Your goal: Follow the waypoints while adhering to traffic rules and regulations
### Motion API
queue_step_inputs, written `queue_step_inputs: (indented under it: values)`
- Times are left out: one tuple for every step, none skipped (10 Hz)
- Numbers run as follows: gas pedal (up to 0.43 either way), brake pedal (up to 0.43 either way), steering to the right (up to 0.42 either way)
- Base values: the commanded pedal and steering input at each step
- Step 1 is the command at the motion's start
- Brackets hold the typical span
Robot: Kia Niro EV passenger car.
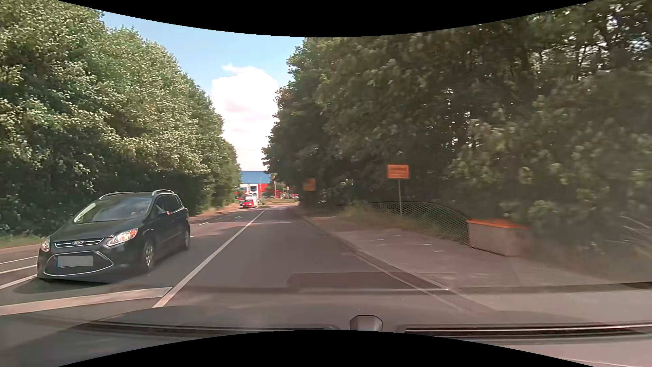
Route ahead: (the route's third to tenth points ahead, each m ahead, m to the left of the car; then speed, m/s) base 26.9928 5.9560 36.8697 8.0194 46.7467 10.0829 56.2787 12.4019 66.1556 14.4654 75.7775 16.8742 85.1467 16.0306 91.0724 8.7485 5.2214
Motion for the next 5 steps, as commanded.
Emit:
queue_step_inputs:
  values:
    - [0.13, 0.0, -0.281]
    - [0.157, 0.0, -0.235]
    - [0.177, 0.0, -0.195]
    - [0.22, 0.0, -0.155]
    - [0.228, 0.0, -0.125]
